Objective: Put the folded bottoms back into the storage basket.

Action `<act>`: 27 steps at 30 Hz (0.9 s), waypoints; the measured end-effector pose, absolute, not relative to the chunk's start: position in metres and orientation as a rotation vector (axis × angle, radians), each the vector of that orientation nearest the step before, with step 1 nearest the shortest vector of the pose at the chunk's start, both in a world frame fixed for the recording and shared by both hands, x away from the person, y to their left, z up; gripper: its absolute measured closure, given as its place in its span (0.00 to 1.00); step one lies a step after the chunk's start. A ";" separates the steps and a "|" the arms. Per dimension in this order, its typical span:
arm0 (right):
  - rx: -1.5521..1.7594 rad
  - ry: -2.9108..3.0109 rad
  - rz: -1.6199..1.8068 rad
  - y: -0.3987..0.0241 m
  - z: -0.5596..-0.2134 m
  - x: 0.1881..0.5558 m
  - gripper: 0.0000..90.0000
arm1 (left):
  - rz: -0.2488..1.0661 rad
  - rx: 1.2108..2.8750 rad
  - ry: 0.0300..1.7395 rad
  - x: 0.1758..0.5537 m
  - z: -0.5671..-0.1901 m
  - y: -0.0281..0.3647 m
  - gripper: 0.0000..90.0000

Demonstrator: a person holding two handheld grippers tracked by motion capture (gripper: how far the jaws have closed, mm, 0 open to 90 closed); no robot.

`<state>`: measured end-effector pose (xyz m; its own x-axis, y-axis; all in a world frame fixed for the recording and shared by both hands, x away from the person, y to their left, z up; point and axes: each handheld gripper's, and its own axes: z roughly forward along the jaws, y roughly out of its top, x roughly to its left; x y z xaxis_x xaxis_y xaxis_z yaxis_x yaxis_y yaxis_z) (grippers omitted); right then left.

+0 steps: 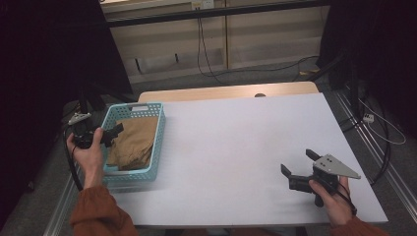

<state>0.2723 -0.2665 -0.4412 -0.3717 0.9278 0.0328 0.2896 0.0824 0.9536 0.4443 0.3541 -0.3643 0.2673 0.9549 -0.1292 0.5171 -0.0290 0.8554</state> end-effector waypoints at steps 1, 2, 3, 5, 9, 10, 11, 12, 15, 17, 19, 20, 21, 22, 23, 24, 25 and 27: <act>1.206 1.741 1.307 -0.266 -0.441 0.272 0.02 | 0.639 1.671 1.370 0.443 -0.365 0.354 0.05; 1.205 1.743 1.308 -0.266 -0.441 0.272 0.02 | 0.640 1.675 1.364 0.442 -0.365 0.354 0.05; 1.203 1.744 1.309 -0.266 -0.441 0.273 0.02 | 0.633 1.684 1.362 0.441 -0.364 0.354 0.05; 1.201 1.745 1.307 -0.265 -0.441 0.273 0.02 | 0.619 1.696 1.354 0.439 -0.363 0.352 0.06; 1.201 1.742 1.302 -0.265 -0.441 0.273 0.02 | 0.611 1.718 1.330 0.433 -0.361 0.349 0.06; 1.201 1.742 1.300 -0.265 -0.441 0.273 0.02 | 0.612 1.724 1.319 0.431 -0.360 0.349 0.06; 1.202 1.742 1.299 -0.265 -0.441 0.273 0.02 | 0.616 1.728 1.315 0.430 -0.359 0.349 0.06; 1.201 1.742 1.298 -0.265 -0.441 0.273 0.02 | 0.625 1.725 1.301 0.428 -0.359 0.349 0.06; 1.188 1.743 1.299 -0.263 -0.440 0.272 0.02 | 0.638 1.756 1.266 0.423 -0.361 0.344 0.06; 1.189 1.744 1.293 -0.263 -0.440 0.273 0.02 | 0.656 1.749 1.262 0.419 -0.361 0.342 0.07; 1.193 1.740 1.291 -0.264 -0.440 0.273 0.02 | 0.636 1.747 1.265 0.417 -0.361 0.342 0.07; 1.193 1.739 1.291 -0.264 -0.440 0.273 0.02 | 0.634 1.741 1.269 0.415 -0.361 0.342 0.07; 1.193 1.737 1.291 -0.264 -0.440 0.273 0.02 | 0.627 1.744 1.269 0.413 -0.362 0.343 0.07; 1.194 1.737 1.293 -0.264 -0.440 0.273 0.02 | 0.625 1.750 1.272 0.411 -0.363 0.343 0.07; 1.191 1.738 1.293 -0.264 -0.440 0.273 0.02 | 0.610 1.751 1.279 0.410 -0.364 0.343 0.07; 1.189 1.740 1.294 -0.264 -0.440 0.273 0.02 | 0.580 1.742 1.278 0.409 -0.366 0.345 0.07; 1.189 1.741 1.294 -0.263 -0.440 0.273 0.02 | 0.565 1.726 1.287 0.407 -0.367 0.346 0.07; 1.185 1.742 1.296 -0.263 -0.439 0.274 0.02 | 0.595 1.728 1.298 0.402 -0.368 0.346 0.08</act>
<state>0.2736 -0.2626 -0.4394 -0.3754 0.9268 0.0119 0.2773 0.1001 0.9556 0.4024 0.3459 -0.3681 0.3424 0.9316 -0.1218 0.5157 -0.0780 0.8532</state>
